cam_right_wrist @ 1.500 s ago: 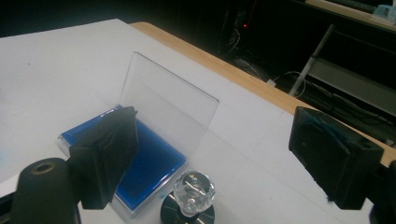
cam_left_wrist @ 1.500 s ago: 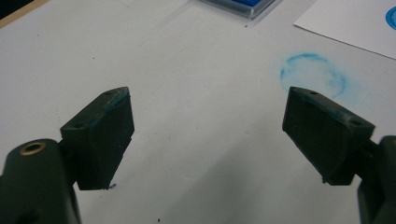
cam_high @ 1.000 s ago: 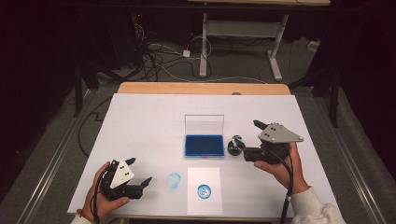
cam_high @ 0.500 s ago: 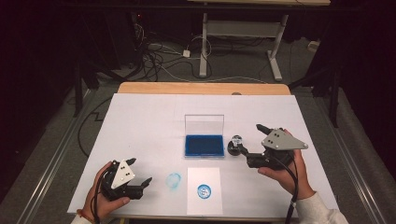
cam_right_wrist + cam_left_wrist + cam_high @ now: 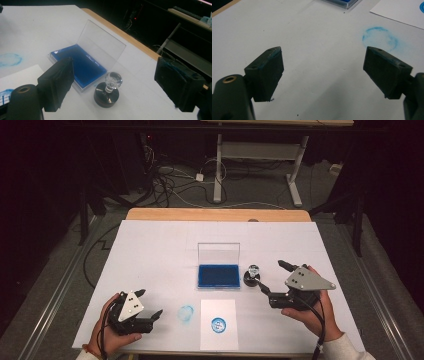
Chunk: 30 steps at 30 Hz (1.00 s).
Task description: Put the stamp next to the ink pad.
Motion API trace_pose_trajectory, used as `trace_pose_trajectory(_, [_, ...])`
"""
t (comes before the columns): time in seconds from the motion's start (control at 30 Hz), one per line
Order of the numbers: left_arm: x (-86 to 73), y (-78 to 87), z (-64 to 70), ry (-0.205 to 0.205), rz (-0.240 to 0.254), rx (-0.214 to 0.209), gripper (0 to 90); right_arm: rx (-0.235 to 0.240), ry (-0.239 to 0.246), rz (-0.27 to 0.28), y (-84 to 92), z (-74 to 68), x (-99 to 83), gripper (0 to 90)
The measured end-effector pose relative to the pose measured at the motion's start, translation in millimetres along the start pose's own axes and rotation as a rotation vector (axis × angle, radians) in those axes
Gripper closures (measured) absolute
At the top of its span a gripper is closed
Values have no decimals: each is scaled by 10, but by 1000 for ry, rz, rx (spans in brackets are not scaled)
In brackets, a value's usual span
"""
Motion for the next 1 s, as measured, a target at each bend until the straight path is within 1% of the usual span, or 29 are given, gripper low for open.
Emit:
trace_pose_trajectory(0.2, [-2,-3,4,0,-2,-1,163,-2,9,2,46,5,-78,165])
trace_pose_trajectory(0.33, [-2,-5,5,0,-2,-1,163,-2,2,3,68,9,-146,164])
trace_pose_trajectory(0.37, [-10,-5,16,12,-8,-7,163,-2,1,4,73,8,-164,164])
trace_pose_trajectory(0.4, [-9,-6,17,12,-8,-7,163,-2,0,4,77,6,-185,164])
trace_pose_trajectory(0.43, [-1,-6,7,0,-2,-2,163,4,-4,5,79,0,-206,164])
trace_pose_trajectory(0.47, [-1,-5,6,1,-1,-2,163,14,-14,9,82,-7,-228,164])
trace_pose_trajectory(0.5, [-8,-3,16,12,-7,-6,163,16,-16,9,84,-10,-253,164])
trace_pose_trajectory(0.53, [0,-3,6,1,0,-2,163,8,-13,6,88,-9,-279,165])
trace_pose_trajectory(0.57, [1,-3,5,0,0,0,163,-3,-10,10,93,-8,-302,168])
trace_pose_trajectory(0.7, [3,-7,10,-3,0,-2,163,-11,-13,1,111,-10,-413,167])
trace_pose_trajectory(0.8, [3,-9,13,-3,-1,-4,163,-20,-24,-4,120,4,-497,168])
trace_pose_trajectory(0.83, [-3,-10,22,5,-6,-9,163,-24,-27,-9,124,4,-528,167])
trace_pose_trajectory(0.87, [-3,-11,21,3,-9,-9,163,-30,-30,-9,126,8,-556,169])
trace_pose_trajectory(0.9, [5,-12,12,-8,-3,-5,163,-29,-35,-10,130,9,-583,169])
trace_pose_trajectory(1.0, [5,-20,11,-7,-4,-6,163,-42,-40,-13,151,16,-670,168])
Point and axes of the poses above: each handheld gripper's, and its own axes: y roughly backward along the jaws, x roughly out of its top, z roughly to its right, the point moved 7 cm from there along -y, roughly forward along the jaws, and after that the axes turned 1 degree about -x, right-handed, at the moved point
